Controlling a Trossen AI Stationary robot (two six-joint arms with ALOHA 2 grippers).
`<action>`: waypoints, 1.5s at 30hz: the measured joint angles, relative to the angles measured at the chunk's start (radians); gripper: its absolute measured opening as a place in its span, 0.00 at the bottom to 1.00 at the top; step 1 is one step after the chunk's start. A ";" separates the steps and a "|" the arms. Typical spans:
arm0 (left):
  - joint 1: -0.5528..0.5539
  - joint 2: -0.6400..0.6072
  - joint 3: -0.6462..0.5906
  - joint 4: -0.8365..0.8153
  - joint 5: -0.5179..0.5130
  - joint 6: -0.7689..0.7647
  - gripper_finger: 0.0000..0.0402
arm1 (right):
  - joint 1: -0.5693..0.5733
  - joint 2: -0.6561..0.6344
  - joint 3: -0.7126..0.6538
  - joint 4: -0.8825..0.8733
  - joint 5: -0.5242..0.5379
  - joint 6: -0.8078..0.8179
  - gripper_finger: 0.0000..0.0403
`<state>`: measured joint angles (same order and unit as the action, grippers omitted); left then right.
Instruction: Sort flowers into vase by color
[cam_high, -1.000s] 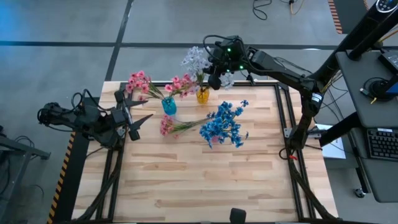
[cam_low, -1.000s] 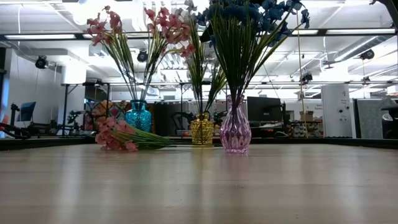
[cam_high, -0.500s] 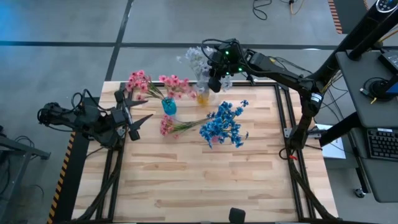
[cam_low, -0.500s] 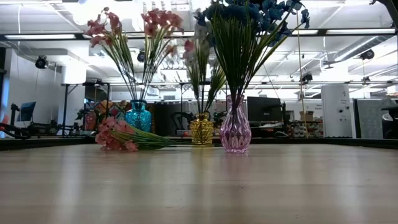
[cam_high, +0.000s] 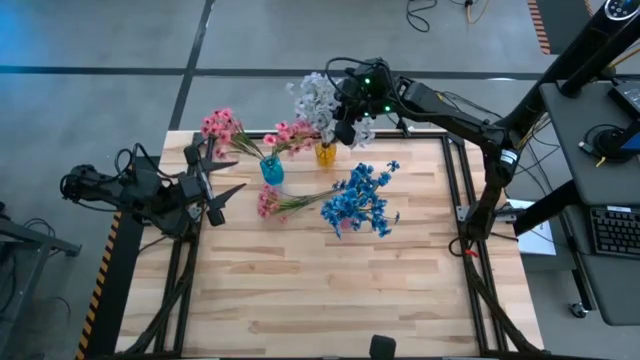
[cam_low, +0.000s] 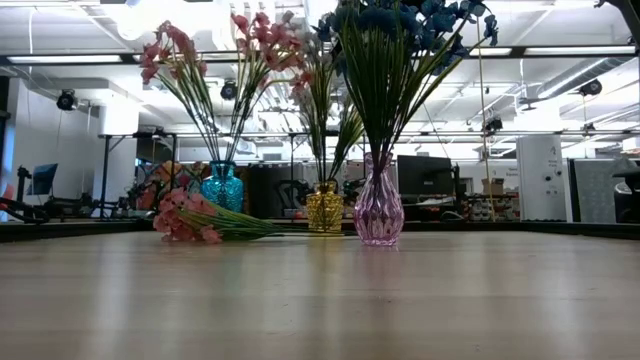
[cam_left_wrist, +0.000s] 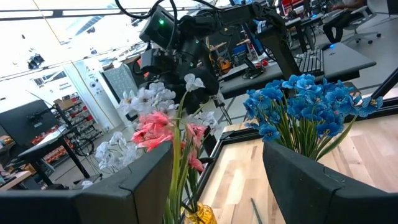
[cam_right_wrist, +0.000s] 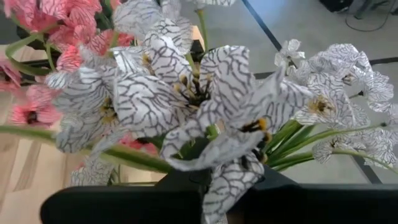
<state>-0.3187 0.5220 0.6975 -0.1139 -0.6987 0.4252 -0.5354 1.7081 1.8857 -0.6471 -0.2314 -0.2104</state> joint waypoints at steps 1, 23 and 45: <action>0.000 0.000 0.000 0.000 0.000 0.000 0.57 | 0.000 0.000 0.001 0.001 0.000 0.000 0.03; 0.000 0.000 0.000 -0.003 0.000 0.000 0.57 | 0.000 -0.003 0.001 -0.025 0.086 0.002 0.40; 0.000 0.015 0.000 -0.009 0.000 0.003 0.57 | 0.021 -0.188 0.001 -0.111 0.093 0.036 0.47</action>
<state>-0.3187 0.5366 0.6979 -0.1230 -0.6987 0.4277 -0.5148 1.5197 1.8870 -0.7585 -0.1387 -0.1748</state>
